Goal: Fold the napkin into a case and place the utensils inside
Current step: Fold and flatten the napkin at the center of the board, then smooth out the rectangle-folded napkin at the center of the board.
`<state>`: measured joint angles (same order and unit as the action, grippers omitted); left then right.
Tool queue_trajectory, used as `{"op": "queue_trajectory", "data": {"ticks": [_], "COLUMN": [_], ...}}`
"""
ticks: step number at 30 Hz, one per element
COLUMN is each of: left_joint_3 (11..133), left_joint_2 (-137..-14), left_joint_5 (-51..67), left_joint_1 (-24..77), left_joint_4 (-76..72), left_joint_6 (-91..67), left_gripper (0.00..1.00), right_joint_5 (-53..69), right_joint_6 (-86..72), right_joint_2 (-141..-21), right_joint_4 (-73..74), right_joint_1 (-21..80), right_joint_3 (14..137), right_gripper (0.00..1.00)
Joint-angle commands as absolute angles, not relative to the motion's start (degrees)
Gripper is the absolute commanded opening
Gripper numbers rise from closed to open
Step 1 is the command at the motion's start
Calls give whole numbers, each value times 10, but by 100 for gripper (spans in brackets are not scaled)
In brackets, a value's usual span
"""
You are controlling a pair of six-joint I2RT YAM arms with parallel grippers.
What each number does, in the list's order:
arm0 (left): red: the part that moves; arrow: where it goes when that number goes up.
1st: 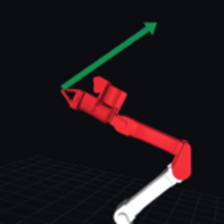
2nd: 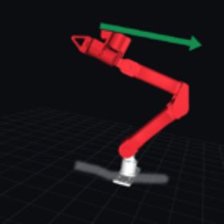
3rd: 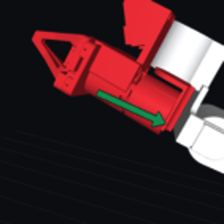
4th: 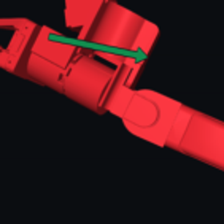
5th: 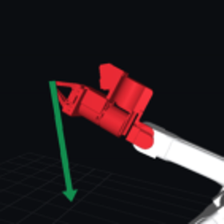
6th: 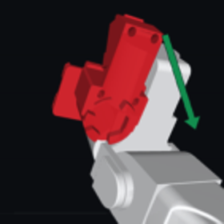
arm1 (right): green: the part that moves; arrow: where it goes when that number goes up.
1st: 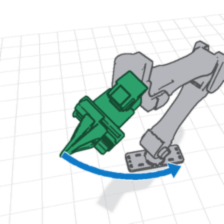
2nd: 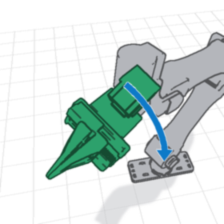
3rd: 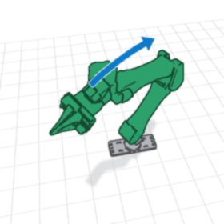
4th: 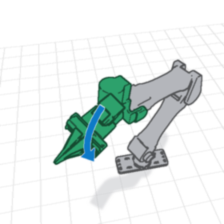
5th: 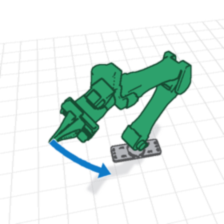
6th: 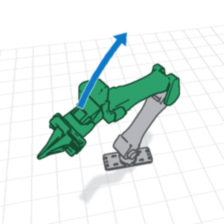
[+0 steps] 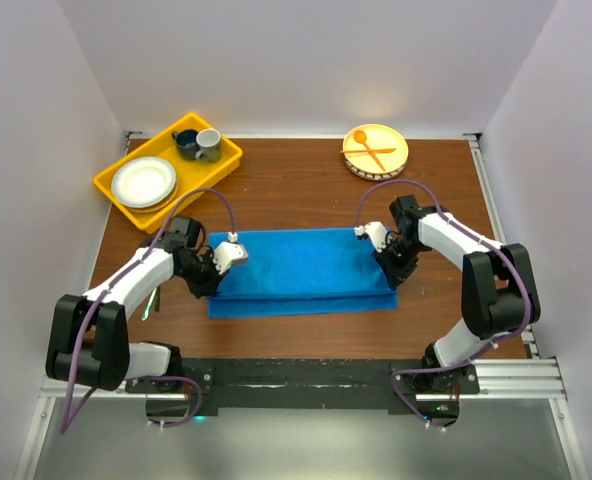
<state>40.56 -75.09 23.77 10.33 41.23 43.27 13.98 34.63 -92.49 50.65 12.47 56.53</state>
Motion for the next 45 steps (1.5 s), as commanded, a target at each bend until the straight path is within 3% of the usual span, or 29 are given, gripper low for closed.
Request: {"op": "queue_trajectory", "data": {"ticks": [1,2,6,19,26,34,45], "left_joint_3": [398,396,396,441,410,384,356], "left_joint_2": [-722,-715,-674,-669,-703,-719,-724], "left_joint_5": [247,247,252,293,268,246,191], "left_joint_1": [106,106,105,105,106,115,152], "left_joint_4": [415,420,460,473,418,398,391], "left_joint_6": [460,472,512,491,458,451,448], "left_gripper": [19,27,32,52,46,48,45], "right_joint_5": [135,141,170,200,182,148,140], "right_joint_6": [373,376,401,405,394,395,406], "right_joint_2": [-904,-903,-890,-902,-919,-934,-937], "right_joint_4": [519,532,575,609,569,545,545], "right_joint_1": [126,126,126,126,125,126,127], "right_joint_3": [580,584,601,637,609,581,563], "right_gripper": [21,41,47,45,43,46,41]}}
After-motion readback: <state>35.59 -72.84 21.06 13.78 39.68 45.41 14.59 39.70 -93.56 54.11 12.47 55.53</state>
